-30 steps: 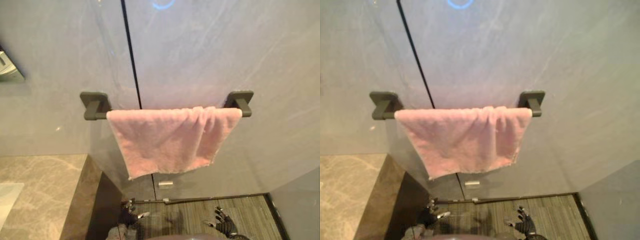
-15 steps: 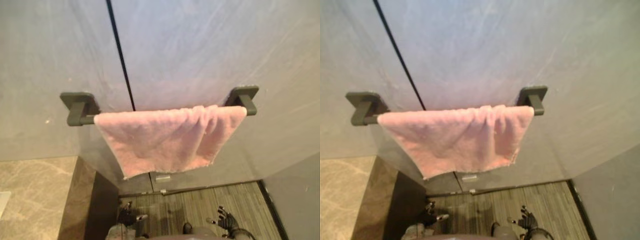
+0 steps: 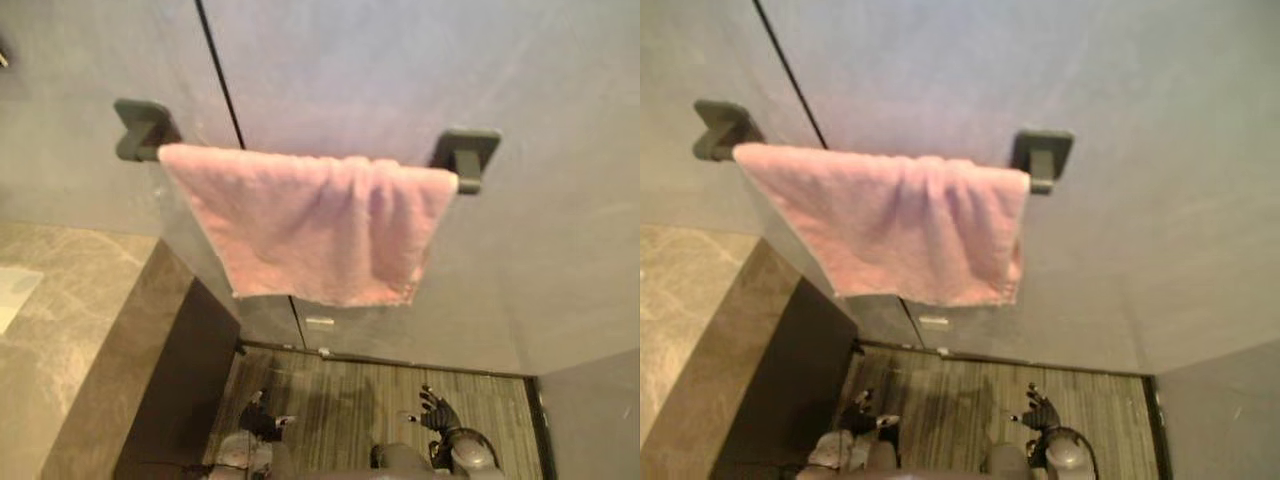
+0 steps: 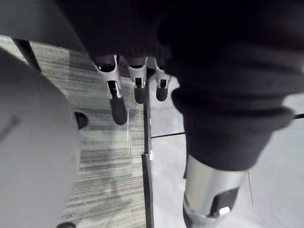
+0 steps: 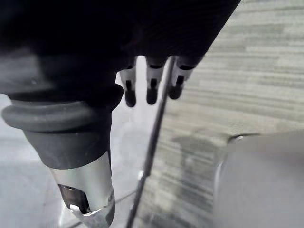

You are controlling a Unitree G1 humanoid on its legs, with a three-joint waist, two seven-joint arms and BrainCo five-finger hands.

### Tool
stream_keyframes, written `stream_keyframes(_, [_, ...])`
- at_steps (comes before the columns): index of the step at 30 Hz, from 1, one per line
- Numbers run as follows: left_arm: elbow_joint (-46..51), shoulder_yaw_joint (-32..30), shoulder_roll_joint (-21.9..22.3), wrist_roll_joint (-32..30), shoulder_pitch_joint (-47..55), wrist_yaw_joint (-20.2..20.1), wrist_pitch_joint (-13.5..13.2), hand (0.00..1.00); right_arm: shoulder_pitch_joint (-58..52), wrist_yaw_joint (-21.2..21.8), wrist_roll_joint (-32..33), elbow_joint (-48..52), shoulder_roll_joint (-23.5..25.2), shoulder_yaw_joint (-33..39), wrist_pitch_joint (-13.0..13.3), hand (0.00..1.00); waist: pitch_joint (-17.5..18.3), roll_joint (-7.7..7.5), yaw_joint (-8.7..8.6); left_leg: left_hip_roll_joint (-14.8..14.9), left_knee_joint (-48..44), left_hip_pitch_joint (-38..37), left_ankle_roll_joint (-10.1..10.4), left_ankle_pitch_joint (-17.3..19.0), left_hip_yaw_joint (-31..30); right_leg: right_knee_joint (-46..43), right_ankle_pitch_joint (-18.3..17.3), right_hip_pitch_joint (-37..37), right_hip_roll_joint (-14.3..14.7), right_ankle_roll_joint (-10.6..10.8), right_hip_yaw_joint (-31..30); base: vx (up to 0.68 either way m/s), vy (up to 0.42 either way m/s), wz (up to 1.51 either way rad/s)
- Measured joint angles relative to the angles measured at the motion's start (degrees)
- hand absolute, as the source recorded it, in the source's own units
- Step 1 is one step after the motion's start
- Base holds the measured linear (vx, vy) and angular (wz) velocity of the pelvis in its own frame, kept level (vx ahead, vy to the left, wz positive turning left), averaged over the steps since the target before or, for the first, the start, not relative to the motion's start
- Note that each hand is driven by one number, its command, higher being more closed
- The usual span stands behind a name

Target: Organize washtable

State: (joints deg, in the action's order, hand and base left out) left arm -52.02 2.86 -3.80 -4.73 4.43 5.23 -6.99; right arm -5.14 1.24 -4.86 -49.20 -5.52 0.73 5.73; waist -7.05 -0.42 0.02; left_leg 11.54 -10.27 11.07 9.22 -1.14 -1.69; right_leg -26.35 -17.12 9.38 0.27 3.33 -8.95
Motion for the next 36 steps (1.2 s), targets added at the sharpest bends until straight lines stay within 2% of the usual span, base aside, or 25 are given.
stream_keyframes(2, [0.0, 0.4, 0.0, 0.1, -0.2, 0.0, -0.3, 0.0, -0.4, -0.2, 0.0, -0.1, 0.0, -0.6, 0.0, 0.0, -1.3, 0.6, -0.72, 1.4, 1.3, 0.2, 0.8, -2.2, -1.4, -1.4, -0.3, -0.2, 1.2, -1.7, 3.0, -0.27, -0.219, 0.77])
stream_keyframes(3, [-0.1, 1.0, -0.5, 0.1, -0.5, 0.1, -0.2, 0.0, -0.2, -0.3, 0.1, -0.1, -0.1, -0.8, 0.0, 0.0, -2.2, 0.76, -0.67, 2.0, 3.4, -0.1, 1.0, -5.5, -0.9, -2.6, -0.3, 0.3, 1.8, -2.9, 4.6, -0.33, -0.195, 0.71])
stream_keyframes(4, [-0.4, 1.5, -0.8, 0.1, -0.5, 0.1, -0.2, 0.0, -0.1, -0.8, 0.1, -0.1, -0.5, -0.7, 0.0, 0.0, -2.6, 0.15, -0.79, 2.1, 7.1, -0.7, 0.7, -9.3, 0.7, -2.2, 0.2, 1.1, 1.4, -5.0, 6.6, -0.34, -0.162, 0.66])
stream_keyframes(5, [-0.5, 1.5, -0.8, 0.1, -1.0, 0.1, -0.1, 0.0, 0.0, -1.1, 0.1, -0.1, -0.2, -0.5, 0.0, 0.0, -2.8, 0.07, -0.89, 1.7, 6.3, -0.5, 0.2, -9.1, 2.1, -2.1, 0.5, 1.5, 0.9, -5.5, 7.5, -0.31, -0.094, 0.67])
stream_keyframes(6, [-0.6, 1.5, -1.1, 0.1, -1.4, 0.1, 0.0, 0.0, -0.1, -1.3, 0.2, -0.3, 0.0, 1.2, 0.0, 0.0, -3.1, -0.42, -1.0, 0.0, 1.4, 0.5, -2.3, -6.2, 5.6, -1.7, 1.3, 2.0, -1.0, -6.5, 9.0, -0.26, -0.044, 0.74])
stream_keyframes(7, [-0.8, 1.4, -1.1, 0.1, -1.5, 0.1, 0.1, 0.0, -0.3, -1.5, 0.4, -1.0, -0.1, 2.3, 0.1, 0.0, -3.2, -0.77, -1.27, -1.9, -4.5, 1.5, -4.4, -2.5, 8.5, 0.2, 2.8, 2.0, -2.7, -6.5, 10.0, -0.24, -0.032, 0.7])
stream_keyframes(8, [-0.8, 1.4, -1.0, 0.1, -1.5, 0.1, 0.1, 0.0, -0.4, -1.5, 0.4, -1.3, -0.2, 3.0, 0.0, 0.0, -3.2, -0.77, -1.28, -2.4, -7.4, 1.7, -5.2, -0.6, 10.1, 1.7, 4.0, 1.9, -3.3, -6.5, 10.6, -0.24, 0.004, 0.51])
stream_keyframes(9, [-0.8, 1.2, -1.0, 0.0, -1.5, 0.1, 0.1, 0.0, -0.6, -1.5, 0.5, -1.4, -0.3, 3.4, 0.0, 0.0, -3.1, -0.68, -1.28, -2.7, -13.1, 1.7, -6.0, 3.5, 13.6, 4.7, 6.5, 1.7, -4.0, -6.2, 11.5, -0.22, 0.063, 0.34])
stream_keyframes(10, [-1.2, 1.1, -1.0, 0.0, -1.2, 0.1, 0.1, 0.0, -0.8, -1.5, 0.6, -1.2, -0.3, 3.9, 0.0, 0.0, -2.9, -0.38, -1.53, -2.5, -17.3, 0.9, -6.1, 7.5, 16.0, 7.5, 8.8, 1.1, -4.4, -5.5, 12.6, -0.19, 0.087, 0.35])
stream_keyframes(12, [-2.6, 1.1, -0.9, -0.3, -1.0, 0.0, 0.3, 0.0, -0.9, -1.5, 0.8, -1.2, -0.5, 4.2, 0.1, 0.0, -2.5, 0.72, -2.38, -2.4, -16.6, -2.9, -5.3, 12.1, 18.0, 10.0, 10.8, 0.4, -4.5, -4.0, 14.3, -0.15, 0.164, 0.47])
stream_keyframes(13, [-3.1, 1.1, -0.7, -0.6, -1.0, -0.1, 0.5, 0.0, -0.9, -1.5, 0.8, -1.4, -0.6, 5.5, 0.0, 0.0, -2.5, 0.88, -2.44, -2.9, -10.6, -4.8, -5.7, 13.0, 19.2, 10.5, 11.4, 0.3, -4.3, -2.7, 15.2, -0.15, 0.177, 0.49])
stream_keyframes(14, [-3.2, 1.1, -0.8, -0.7, -1.0, -0.2, 0.6, 0.0, -1.0, -1.5, 0.8, -1.9, 0.1, 6.0, 0.0, 0.0, -2.6, 0.28, -2.4, -3.9, -7.9, -5.9, -6.1, 12.3, 19.5, 11.7, 12.1, -0.2, -4.5, -2.0, 15.2, -0.12, 0.108, 0.44])
stream_keyframes(15, [-3.2, 0.5, -1.2, -0.8, -0.7, -0.1, 0.6, 0.0, -1.7, -1.4, 0.8, -2.2, 0.7, 6.2, 0.0, 0.0, -2.0, -0.52, -2.26, -5.9, -1.8, -8.5, -6.2, 9.7, 19.4, 15.7, 13.7, -2.4, -5.0, -1.2, 15.3, -0.06, 0.064, 0.27])
stream_keyframes(16, [-3.2, 0.3, -1.3, -0.8, -0.5, -0.1, 0.6, 0.0, -1.9, -1.4, 0.8, -2.2, 0.7, 6.2, 0.0, 0.0, -1.8, -0.68, -2.26, -6.2, -0.6, -9.1, -6.3, 9.1, 19.3, 16.7, 14.2, -3.1, -5.1, -1.1, 15.3, -0.05, 0.084, 0.28])
stream_keyframes(17, [-3.2, -0.7, -1.2, -1.0, 0.5, -0.1, 1.0, 0.0, -2.8, -1.3, 0.8, -2.3, 0.7, 6.0, 0.0, 0.0, -0.7, -0.81, -2.28, -7.8, 4.1, -10.8, -6.9, 6.9, 19.0, 21.1, 16.7, -5.5, -5.6, -0.4, 15.4, -0.05, 0.111, 0.17])
stream_keyframes(19, [-3.7, -0.8, -0.9, -1.0, 0.6, -0.1, 1.1, 0.0, -2.9, -1.3, 0.8, -2.5, 0.7, 5.9, 0.1, 0.0, -0.1, -0.48, -2.29, -8.6, 4.9, -11.0, -7.1, 7.1, 18.8, 23.0, 18.1, -6.3, -6.1, -0.2, 15.4, -0.05, 0.107, 0.12])
stream_keyframes(22, [-4.5, -1.1, -0.9, -1.1, 0.9, -0.1, 1.3, 0.0, -2.5, -1.1, 0.7, -3.5, 0.6, 5.9, 0.2, 0.0, 0.8, -0.61, -2.27, -9.6, 7.0, -11.9, -7.2, 7.1, 18.7, 22.4, 17.8, -5.9, -6.6, 0.1, 15.2, 0.01, 0.065, 0.01])
stream_keyframes(23, [-4.5, -1.3, -0.9, -1.0, 1.1, -0.2, 1.3, 0.0, -2.3, -1.1, 0.7, -3.6, 0.6, 5.8, 0.1, 0.0, 0.8, -0.69, -2.34, -10.2, 7.2, -12.2, -7.2, 7.1, 18.7, 17.7, 14.7, -3.7, -7.6, 1.1, 15.1, 0.03, 0.034, 0.04])
stream_keyframes(26, [-4.5, -1.2, -1.2, -0.9, 1.1, -0.2, 1.4, 0.0, -2.3, -1.1, 0.2, -3.8, 0.3, 5.5, 0.0, 0.0, 0.7, -1.21, -2.52, -11.8, 6.5, -12.5, -7.7, 7.4, 16.5, 9.6, 10.1, -1.4, -9.6, 3.9, 14.9, 0.07, 0.002, 0.33])
stream_keyframes(29, [-4.7, -1.3, -0.9, -0.6, 1.1, -0.2, 1.5, 0.0, -3.6, -1.0, -0.2, -4.0, -0.1, 5.1, -0.1, 0.0, 0.5, -0.7, -2.91, -12.5, 5.9, -13.2, -8.1, 7.5, 10.2, 0.6, 9.5, -1.0, -10.1, 3.1, 11.6, 0.19, -0.013, 1.0])
stream_keyframes(30, [-4.5, -1.4, -0.5, -0.4, 1.1, -0.2, 1.5, 0.0, -3.6, -1.0, -0.2, -3.9, -0.2, 4.9, -0.1, 0.0, 0.1, -0.14, -2.75, -12.2, 5.9, -13.6, -9.0, 7.0, 6.3, -5.2, 8.8, 1.1, -9.1, 0.3, 9.1, 0.24, -0.092, 1.38])
stream_keyframes(31, [-4.4, -1.6, -0.6, -0.4, 0.9, -0.2, 1.5, 0.0, -3.4, -1.0, -0.2, -3.9, -0.5, 4.8, -0.1, 0.0, 0.2, -0.36, -2.75, -11.9, 5.5, -13.3, -9.2, 7.1, 3.9, -6.1, 6.6, 1.8, -8.2, 0.4, 6.1, 0.24, -0.133, 1.28])
stream_keyframes(33, [-4.4, -3.0, -0.5, -0.3, 0.5, -0.1, 1.5, 0.0, -3.1, -1.0, -0.2, -3.8, -0.6, 3.5, -0.1, 0.0, 0.0, -0.94, -2.62, -11.5, 4.9, -12.1, -9.1, 7.1, -0.8, -5.0, 4.9, 3.0, -6.0, 0.8, 1.5, 0.18, -0.207, 1.29])
stream_keyframes(35, [-4.3, -3.6, -0.7, -0.3, 0.6, -0.1, 1.5, 0.0, -3.2, -1.1, -0.2, -3.8, -0.5, 3.1, -0.1, 0.0, 0.0, -1.63, -2.6, -11.7, 4.3, -11.3, -7.4, 6.7, -4.1, -1.5, 5.4, 3.7, -5.8, 0.9, -0.9, 0.15, -0.264, 1.29])
stream_keyframes(36, [-4.1, -4.5, -1.2, 0.0, 0.7, -0.2, 1.4, 0.0, -3.1, -1.0, -0.2, -3.8, 0.1, 2.3, -0.1, 0.0, 0.2, -3.74, -2.27, -12.6, 3.8, -11.3, -6.2, 7.3, -5.4, 2.4, 6.7, 3.0, -7.5, 2.8, -0.5, 0.13, -0.333, 0.94])
